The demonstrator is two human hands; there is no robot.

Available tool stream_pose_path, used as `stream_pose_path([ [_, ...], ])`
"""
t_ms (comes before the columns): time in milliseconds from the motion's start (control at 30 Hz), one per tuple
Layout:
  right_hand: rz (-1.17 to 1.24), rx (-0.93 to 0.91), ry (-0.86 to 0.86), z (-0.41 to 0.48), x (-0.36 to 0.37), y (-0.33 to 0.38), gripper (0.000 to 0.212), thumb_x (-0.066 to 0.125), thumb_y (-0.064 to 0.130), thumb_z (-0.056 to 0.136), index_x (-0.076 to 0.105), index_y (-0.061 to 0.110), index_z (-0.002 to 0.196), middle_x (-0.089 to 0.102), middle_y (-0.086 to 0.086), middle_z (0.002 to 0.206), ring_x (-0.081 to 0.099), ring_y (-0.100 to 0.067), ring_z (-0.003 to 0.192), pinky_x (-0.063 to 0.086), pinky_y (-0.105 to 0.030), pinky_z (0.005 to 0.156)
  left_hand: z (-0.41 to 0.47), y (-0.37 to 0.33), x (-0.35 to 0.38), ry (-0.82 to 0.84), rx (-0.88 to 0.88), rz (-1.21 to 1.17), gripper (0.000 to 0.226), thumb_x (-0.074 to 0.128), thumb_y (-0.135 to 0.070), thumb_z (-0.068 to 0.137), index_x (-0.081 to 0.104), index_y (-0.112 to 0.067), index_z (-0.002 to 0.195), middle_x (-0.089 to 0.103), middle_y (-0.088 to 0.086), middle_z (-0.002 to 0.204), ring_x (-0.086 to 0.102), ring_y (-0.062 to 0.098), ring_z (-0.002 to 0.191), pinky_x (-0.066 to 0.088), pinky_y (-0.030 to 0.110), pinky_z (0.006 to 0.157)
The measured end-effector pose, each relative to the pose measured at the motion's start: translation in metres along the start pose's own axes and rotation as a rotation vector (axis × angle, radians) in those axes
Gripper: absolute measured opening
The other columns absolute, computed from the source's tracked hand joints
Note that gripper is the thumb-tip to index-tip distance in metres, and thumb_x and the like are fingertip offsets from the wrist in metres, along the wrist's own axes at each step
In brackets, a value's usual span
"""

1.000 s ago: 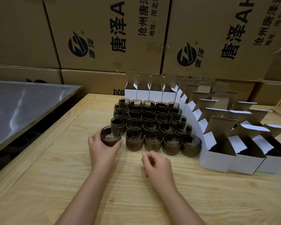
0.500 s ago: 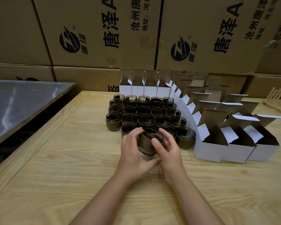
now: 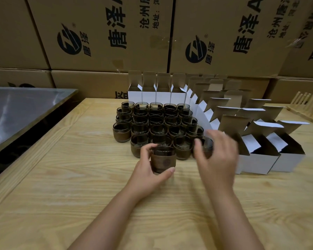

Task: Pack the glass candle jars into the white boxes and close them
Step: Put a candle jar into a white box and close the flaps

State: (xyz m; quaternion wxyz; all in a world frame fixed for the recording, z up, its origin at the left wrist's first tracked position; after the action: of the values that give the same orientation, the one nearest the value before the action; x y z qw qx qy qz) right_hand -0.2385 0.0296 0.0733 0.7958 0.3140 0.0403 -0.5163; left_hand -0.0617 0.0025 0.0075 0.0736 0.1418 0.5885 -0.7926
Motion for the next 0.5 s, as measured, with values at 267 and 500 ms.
stream_pose_path([
  [267, -0.469, 0.31, 0.317, -0.001, -0.01, -0.041, 0.058, 0.059, 0.035, 0.089, 0.043, 0.006, 0.136, 0.061, -0.015, 0.119, 0.042, -0.037, 0.118, 0.024, -0.047, 0.098, 0.003, 0.006, 0.002, 0.078, -0.033, 0.133, 0.073, 0.073, -0.055, 0.062, 0.022, -0.052, 0.114, 0.044, -0.022, 0.118, 0.046, -0.017, 0.106, 0.039, 0.0, 0.082],
  [500, -0.485, 0.22, 0.44, 0.0, -0.021, -0.031, 0.042, 0.057, 0.02, 0.09, 0.047, 0.006, 0.129, 0.063, -0.008, 0.076, 0.059, -0.032, 0.089, 0.021, -0.043, 0.112, 0.003, 0.009, 0.0, 0.038, -0.045, 0.234, 0.074, 0.078, -0.044, 0.069, 0.018, -0.053, 0.111, 0.046, -0.019, 0.116, 0.049, -0.004, 0.106, 0.036, 0.008, 0.08],
])
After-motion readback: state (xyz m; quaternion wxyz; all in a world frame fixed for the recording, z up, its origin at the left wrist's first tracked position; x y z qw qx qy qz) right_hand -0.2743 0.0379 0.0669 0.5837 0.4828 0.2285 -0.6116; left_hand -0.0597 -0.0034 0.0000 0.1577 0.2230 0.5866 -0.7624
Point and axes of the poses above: each hand's wrist, its own z-axis towards the middle knuckle, its own x-axis out of the palm, y = z × x, the point moved 3 cm from there along z, towards the middle knuckle
